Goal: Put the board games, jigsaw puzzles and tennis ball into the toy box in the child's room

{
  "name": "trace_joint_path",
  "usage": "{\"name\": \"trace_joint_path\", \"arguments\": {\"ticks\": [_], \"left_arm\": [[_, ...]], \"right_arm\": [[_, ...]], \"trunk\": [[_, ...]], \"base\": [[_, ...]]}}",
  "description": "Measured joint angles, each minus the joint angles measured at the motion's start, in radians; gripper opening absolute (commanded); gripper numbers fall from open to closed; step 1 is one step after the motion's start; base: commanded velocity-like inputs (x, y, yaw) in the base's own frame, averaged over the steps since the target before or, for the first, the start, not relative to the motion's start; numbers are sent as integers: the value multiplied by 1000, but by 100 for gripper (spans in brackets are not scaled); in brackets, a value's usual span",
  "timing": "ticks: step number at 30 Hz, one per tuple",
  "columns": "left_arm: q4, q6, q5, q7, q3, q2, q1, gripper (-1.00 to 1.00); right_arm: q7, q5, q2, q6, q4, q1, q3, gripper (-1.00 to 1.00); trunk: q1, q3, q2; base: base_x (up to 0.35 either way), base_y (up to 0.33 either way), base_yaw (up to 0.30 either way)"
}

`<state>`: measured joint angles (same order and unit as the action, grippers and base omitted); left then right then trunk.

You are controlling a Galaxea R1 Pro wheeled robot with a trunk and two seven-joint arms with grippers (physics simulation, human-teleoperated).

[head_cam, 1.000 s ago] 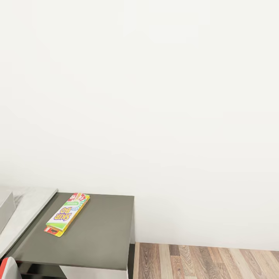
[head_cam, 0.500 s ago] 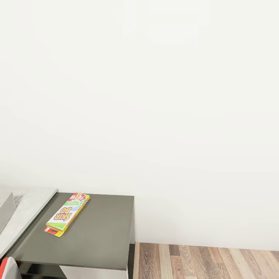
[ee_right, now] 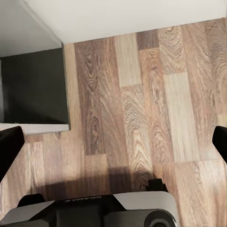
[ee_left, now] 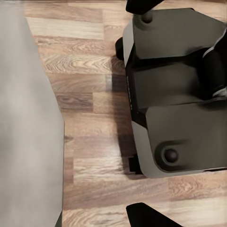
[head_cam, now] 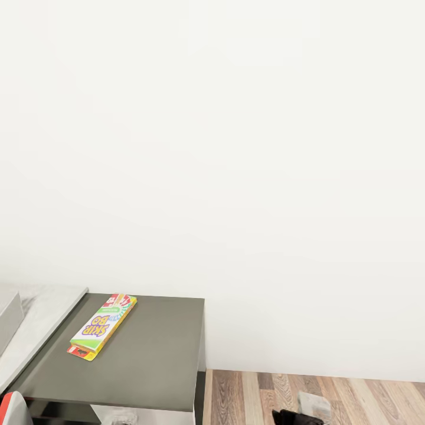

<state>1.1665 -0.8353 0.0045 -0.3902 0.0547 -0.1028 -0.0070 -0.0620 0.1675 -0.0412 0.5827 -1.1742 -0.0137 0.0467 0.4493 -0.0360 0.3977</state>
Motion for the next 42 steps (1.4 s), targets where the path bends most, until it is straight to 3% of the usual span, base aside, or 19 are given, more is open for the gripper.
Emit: {"name": "trace_joint_path", "arguments": {"ticks": [5,9,12,19,24,27,29,33,35,39,42], "left_arm": [[118,-100,2,-70,1,-30,0,100],[197,-157,2,-152,2,-49,0,100],[224,-177,1,-194,3,-58,-4,100],[250,-200,3,-340,46,-111,-60,100],[253,-203,1,-495,84,-124,-97,100],[253,-203,-1,-665,117,-140,-129,100],[254,-202,-1,-721,127,-153,-135,100],[253,-200,0,-904,174,-217,-150,100],[253,-199,-1,-977,199,-234,-153,100],[251,-194,-4,-1075,230,-245,-155,100],[251,-191,-2,-1105,238,-247,-156,100]], "right_arm": [[1,12,-2,93,-133,0,-2,100],[0,59,-2,177,-229,1,-3,100],[0,87,-2,217,-268,1,-1,100],[1,149,-3,317,-352,-2,2,100],[1,170,-3,348,-370,-8,2,100],[2,178,-4,357,-385,-17,1,100],[3,179,-4,359,-392,-23,1,100],[23,185,-12,359,-403,-41,0,100],[38,198,-14,362,-404,-52,1,100],[60,249,-8,373,-406,-65,3,100],[65,279,-2,378,-406,-69,3,100]], "trunk": [[0,0,0],[0,0,0],[0,0,0],[0,0,0],[0,0,0],[0,0,0],[0,0,0],[0,0,0],[0,0,0],[0,0,0],[0,0,0]], "base": [[0,0,0],[0,0,0],[0,0,0],[0,0,0],[0,0,0],[0,0,0],[0,0,0],[0,0,0],[0,0,0],[0,0,0],[0,0,0]]}}
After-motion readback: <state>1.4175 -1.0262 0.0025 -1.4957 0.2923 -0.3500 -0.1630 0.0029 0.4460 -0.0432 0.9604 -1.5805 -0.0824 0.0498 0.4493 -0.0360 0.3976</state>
